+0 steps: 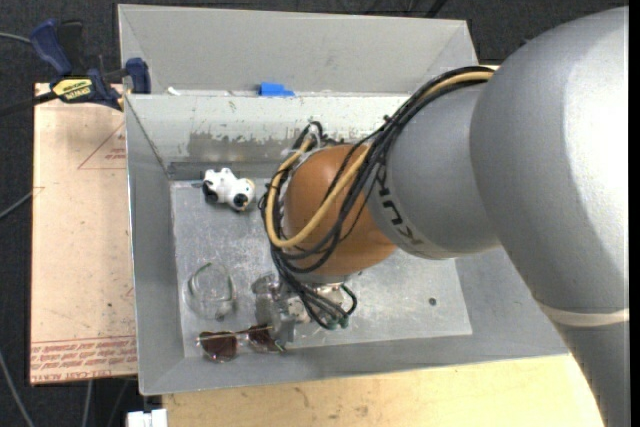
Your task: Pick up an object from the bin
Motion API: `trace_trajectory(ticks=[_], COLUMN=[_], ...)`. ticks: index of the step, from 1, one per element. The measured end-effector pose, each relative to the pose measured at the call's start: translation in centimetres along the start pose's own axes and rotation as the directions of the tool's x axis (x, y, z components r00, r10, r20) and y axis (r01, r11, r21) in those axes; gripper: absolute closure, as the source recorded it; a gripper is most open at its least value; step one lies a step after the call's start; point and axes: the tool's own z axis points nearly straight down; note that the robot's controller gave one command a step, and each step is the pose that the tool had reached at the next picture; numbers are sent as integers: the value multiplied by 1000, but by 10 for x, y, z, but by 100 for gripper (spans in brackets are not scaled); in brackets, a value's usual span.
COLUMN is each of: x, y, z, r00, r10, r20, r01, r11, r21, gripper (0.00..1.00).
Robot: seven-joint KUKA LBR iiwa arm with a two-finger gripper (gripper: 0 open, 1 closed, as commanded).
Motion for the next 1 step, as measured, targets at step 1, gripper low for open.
trace_trajectory(ticks=[1], x=[1], y=[0], z=[-28], r00=[1000], r10=[4], r20=[-4], r01=[-4], r11=[1000], r21=[1], gripper=[100])
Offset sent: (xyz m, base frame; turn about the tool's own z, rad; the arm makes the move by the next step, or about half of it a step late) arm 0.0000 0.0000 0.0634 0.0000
